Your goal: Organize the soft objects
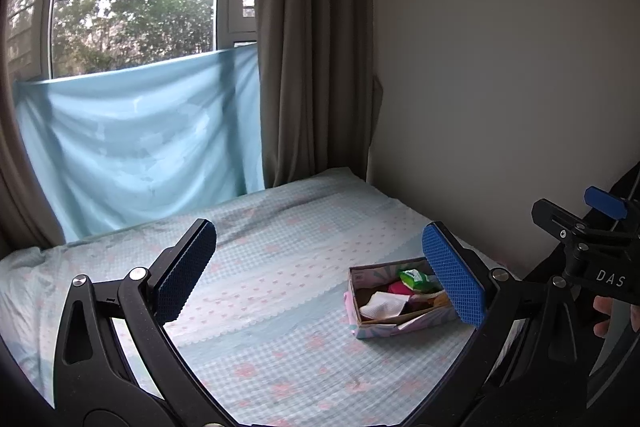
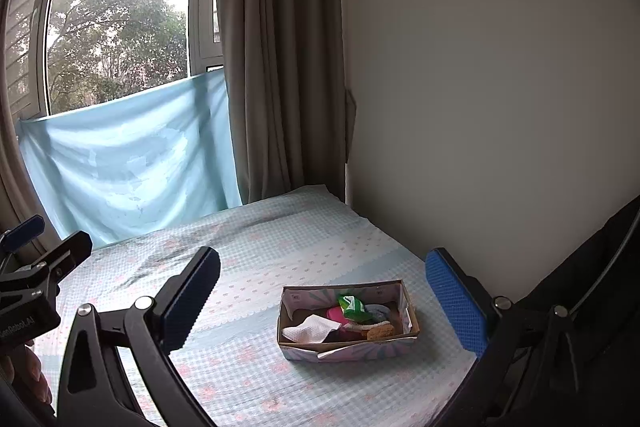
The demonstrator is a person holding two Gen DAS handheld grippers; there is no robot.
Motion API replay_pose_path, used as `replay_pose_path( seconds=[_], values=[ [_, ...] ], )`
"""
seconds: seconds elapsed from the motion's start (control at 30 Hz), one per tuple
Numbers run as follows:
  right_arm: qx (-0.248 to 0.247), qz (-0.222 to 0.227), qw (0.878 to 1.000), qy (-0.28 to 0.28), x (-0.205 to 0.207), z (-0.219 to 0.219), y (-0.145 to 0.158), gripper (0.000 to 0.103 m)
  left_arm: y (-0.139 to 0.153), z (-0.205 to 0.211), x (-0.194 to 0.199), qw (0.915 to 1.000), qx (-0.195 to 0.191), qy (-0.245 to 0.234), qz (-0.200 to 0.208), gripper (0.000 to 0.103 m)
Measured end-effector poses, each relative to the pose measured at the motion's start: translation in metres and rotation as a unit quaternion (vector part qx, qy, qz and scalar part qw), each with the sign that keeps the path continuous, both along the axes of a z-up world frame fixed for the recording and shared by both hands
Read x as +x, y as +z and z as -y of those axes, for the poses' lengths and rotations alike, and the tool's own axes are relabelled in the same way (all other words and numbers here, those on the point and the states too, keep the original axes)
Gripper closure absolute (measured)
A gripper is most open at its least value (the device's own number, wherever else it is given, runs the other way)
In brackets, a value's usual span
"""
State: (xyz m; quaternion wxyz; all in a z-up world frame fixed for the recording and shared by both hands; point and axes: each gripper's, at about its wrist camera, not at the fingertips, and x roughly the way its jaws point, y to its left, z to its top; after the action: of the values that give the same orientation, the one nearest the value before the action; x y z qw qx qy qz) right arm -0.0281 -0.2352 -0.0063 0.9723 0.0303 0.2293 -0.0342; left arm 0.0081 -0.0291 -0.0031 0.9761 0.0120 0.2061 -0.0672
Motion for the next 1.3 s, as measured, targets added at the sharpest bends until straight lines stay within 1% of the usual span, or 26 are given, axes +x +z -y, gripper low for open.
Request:
replay_pose_path(
  seconds=[0.7,0.9,1.03,1.3],
  values=[
    [0.006,-0.005,1.0,-0.003,0.01,0.004,0.0,0.001,-0.004,0.003,0.01,1.0,0.003,0.0,-0.008,0.0],
    [0.008,-0.004,1.0,-0.002,0.013,0.005,0.0,0.001,-0.004,0.005,0.012,0.9999,0.011,0.002,0.003,0.0],
    [0.01,-0.005,1.0,-0.002,0.018,0.005,-0.001,0.001,-0.002,0.004,0.013,0.9999,0.007,-0.001,0.015,0.0],
    [0.017,-0.018,1.0,0.005,0.032,0.003,-0.008,0.001,-0.013,-0.001,0.025,1.0,0.005,0.002,0.003,0.0]
  ],
)
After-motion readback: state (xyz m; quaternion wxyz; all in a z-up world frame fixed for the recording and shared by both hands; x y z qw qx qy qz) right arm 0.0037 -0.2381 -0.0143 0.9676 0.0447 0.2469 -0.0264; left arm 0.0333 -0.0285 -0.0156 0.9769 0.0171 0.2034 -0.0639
